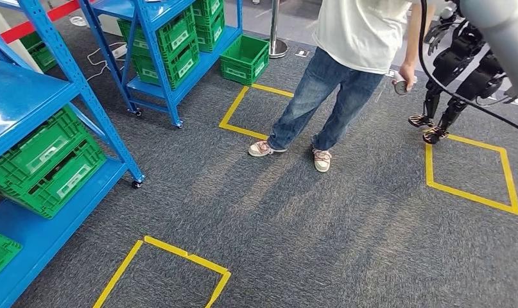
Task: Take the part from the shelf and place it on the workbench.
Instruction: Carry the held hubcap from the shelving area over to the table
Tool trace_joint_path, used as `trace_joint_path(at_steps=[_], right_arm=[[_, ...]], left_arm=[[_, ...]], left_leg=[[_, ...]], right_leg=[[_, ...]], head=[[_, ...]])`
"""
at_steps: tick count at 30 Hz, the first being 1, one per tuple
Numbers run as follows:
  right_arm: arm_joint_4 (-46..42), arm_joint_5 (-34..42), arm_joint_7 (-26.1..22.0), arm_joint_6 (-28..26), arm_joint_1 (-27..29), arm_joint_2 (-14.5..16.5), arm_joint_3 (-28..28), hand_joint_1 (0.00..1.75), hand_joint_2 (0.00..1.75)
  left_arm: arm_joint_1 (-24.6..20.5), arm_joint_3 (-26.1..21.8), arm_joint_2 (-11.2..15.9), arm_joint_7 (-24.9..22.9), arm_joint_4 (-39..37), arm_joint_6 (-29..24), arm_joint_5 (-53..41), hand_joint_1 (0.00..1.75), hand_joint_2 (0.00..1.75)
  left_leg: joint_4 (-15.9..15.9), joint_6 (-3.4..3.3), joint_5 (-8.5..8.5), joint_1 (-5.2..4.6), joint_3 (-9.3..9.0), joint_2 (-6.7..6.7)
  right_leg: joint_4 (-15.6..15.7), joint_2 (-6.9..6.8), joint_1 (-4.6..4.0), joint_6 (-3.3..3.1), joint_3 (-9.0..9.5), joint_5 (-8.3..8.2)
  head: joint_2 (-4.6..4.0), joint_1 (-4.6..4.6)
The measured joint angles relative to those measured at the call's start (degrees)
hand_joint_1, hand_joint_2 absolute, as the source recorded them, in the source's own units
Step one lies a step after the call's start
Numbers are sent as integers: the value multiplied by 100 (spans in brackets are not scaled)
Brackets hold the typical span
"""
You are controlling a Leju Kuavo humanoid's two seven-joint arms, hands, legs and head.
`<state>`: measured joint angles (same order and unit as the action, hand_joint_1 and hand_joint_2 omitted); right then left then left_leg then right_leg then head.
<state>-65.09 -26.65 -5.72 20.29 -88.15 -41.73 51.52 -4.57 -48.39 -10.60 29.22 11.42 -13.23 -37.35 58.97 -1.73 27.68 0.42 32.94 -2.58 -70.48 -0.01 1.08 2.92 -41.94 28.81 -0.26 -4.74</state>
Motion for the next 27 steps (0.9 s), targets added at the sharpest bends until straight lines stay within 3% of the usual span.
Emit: trace_joint_path(at_steps=[2, 4, 6, 8, 10, 12, 13, 14, 15, 16, 18, 20, 21, 22, 24, 25, 27], right_arm=[[0, -22, -2, -11, 4, 3, -13, 175, 175], [2, -52, 2, -21, 7, 15, -21, 175, 175], [21, -96, 5, -25, 11, 23, -23, 175, 175], [50, -142, 1, -26, 3, 47, -32, 175, 175], [78, -173, -17, -33, 9, 103, -43, 175, 175], [128, -221, -58, -54, 50, 175, -46, 175, 175], [161, -258, -85, -73, 74, 210, -46, 175, 175], [197, -299, -108, -96, 97, 238, -47, 175, 175], [226, -338, -128, -116, 113, 260, -49, 175, 175], [251, -380, -139, -132, 120, 279, -55, 175, 175], [298, -480, -159, -152, 127, 325, -79, 175, 175], [348, -562, -178, -166, 143, 373, -108, 175, 175], [365, -579, -184, -169, 156, 389, -124, 175, 175], [379, -592, -190, -170, 173, 393, -148, 175, 175], [402, -604, -192, -167, 185, 399, -199, 175, 175], [411, -608, -194, -159, 187, 404, -216, 175, 175], [431, -614, -198, -130, 203, 421, -223, 175, 175]], left_arm=[[-12, 0, -1, -13, -1, 4, 0, 0, 175], [-20, 0, -5, -21, -1, 12, 1, 0, 175], [-20, -1, -9, -24, -2, 25, 2, 0, 175], [-22, -3, -9, -23, -3, 46, 7, 0, 175], [-17, -5, -9, -23, -5, 66, 16, 0, 175], [3, -13, -9, -24, -9, 74, 28, 0, 175], [13, -20, -9, -24, -10, 75, 33, 0, 175], [20, -28, -9, -23, -12, 79, 37, 0, 175], [23, -36, -9, -23, -13, 86, 38, 0, 175], [25, -43, -9, -24, -14, 96, 38, 0, 175], [26, -59, -9, -24, -15, 117, 45, 0, 175], [25, -80, -9, -24, -16, 127, 53, 0, 175], [22, -88, -10, -24, -15, 129, 57, 0, 175], [20, -93, -10, -23, -14, 131, 60, 0, 175], [19, -96, -10, -22, -11, 133, 64, 0, 175], [23, -97, -9, -22, -10, 135, 64, 0, 175], [32, -100, -9, -24, -11, 139, 66, 0, 175]], left_leg=[[26, 43, 40, -21, -9, -90], [36, 95, 72, -46, -26, -164], [20, 154, 92, -51, -56, -224], [124, 223, 189, -38, -27, -91], [611, 264, 476, -25, 191, 139], [1322, 275, 770, -22, 537, 220], [1518, 276, 789, -21, 649, 229], [1533, 274, 709, -21, 680, 236], [1304, 266, 518, -17, 599, 253], [929, 255, 292, -10, 447, 307], [264, 233, 35, 9, 152, 490], [76, 199, 38, 0, 53, 564], [67, 166, 27, -6, 43, 522], [46, 127, 12, -8, 33, 473], [-1, 48, -16, 3, 11, 377], [-12, 22, -21, 3, 6, 326], [-5, -8, -9, -8, 8, 224]], right_leg=[[819, -162, -28, -50, 433, -304], [1186, -243, -67, -122, 619, -380], [1201, -151, -73, -195, 618, -383], [1233, -70, -43, -258, 633, -400], [1252, 4, -20, -307, 641, -411], [1249, 105, -21, -331, 638, -409], [1246, 160, -21, -333, 638, -408], [1242, 216, -21, -332, 639, -407], [1234, 269, -20, -326, 641, -404], [1222, 317, -16, -315, 640, -398], [1190, 414, -18, -261, 611, -391], [1188, 515, -5, -182, 572, -412], [1201, 561, 8, -140, 563, -430], [1196, 535, 18, -108, 556, -431], [973, 312, 4, -62, 445, -298], [690, 172, -3, -50, 310, -150], [-64, 63, -9, -26, -61, 170]], head=[[0, 2], [0, 5], [0, 6], [0, 9], [0, 14], [0, 16], [0, 18], [0, 19], [0, 20], [0, 21], [0, 20], [0, 19], [0, 19], [0, 17], [0, 3], [0, -4], [0, -9]])
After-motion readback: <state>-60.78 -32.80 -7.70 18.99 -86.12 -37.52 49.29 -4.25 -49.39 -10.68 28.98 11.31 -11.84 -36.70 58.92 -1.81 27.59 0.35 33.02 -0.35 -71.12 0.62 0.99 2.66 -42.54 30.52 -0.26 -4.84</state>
